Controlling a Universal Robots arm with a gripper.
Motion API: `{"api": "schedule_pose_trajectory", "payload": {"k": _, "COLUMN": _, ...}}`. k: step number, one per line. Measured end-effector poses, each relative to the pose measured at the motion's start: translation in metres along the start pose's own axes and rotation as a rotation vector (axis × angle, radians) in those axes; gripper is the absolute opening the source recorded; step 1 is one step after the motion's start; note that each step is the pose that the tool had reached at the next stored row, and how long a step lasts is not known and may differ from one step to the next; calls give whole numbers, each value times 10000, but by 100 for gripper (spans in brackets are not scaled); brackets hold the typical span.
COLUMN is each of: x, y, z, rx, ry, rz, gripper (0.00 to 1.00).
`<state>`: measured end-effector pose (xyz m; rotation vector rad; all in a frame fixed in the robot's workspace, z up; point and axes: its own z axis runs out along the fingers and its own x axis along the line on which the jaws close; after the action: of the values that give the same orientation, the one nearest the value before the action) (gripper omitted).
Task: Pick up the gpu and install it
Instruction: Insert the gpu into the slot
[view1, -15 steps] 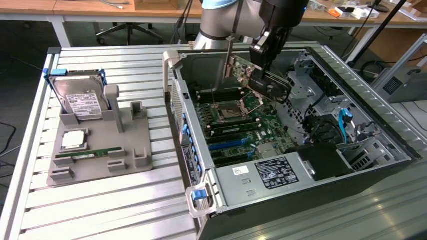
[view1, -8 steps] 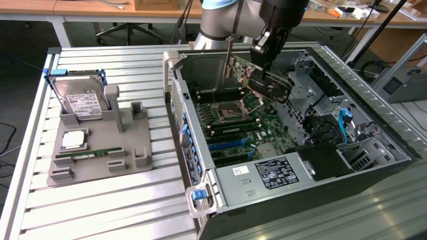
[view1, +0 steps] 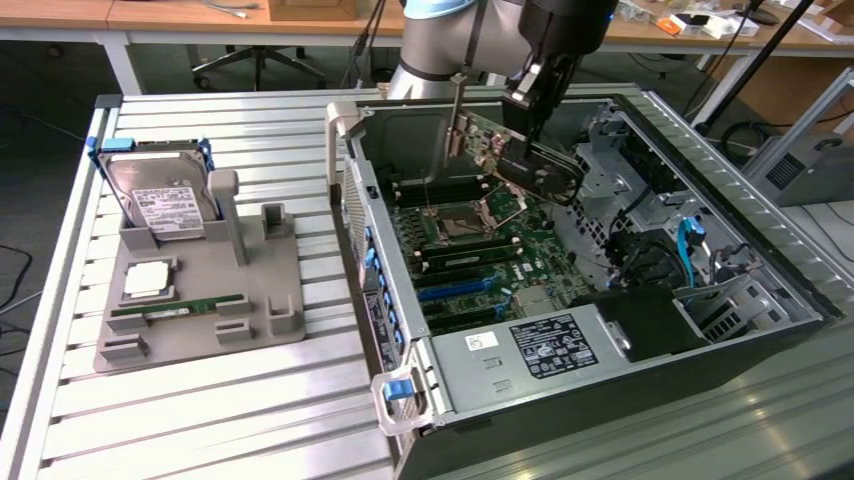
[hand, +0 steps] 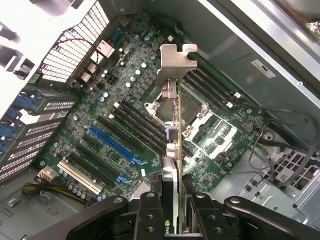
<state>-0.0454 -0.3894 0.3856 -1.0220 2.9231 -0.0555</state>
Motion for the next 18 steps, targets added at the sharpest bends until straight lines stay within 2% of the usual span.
{"api": "schedule_pose_trajectory", "payload": {"k": 12, "x": 0, "y": 0, "z": 0, "rx": -13, "ry": -21, "rz": -429, "gripper": 27}}
{"api": "schedule_pose_trajectory", "payload": {"k": 18, "x": 0, "y": 0, "z": 0, "rx": -24, "ry": -39, "rz": -802, "gripper": 27}}
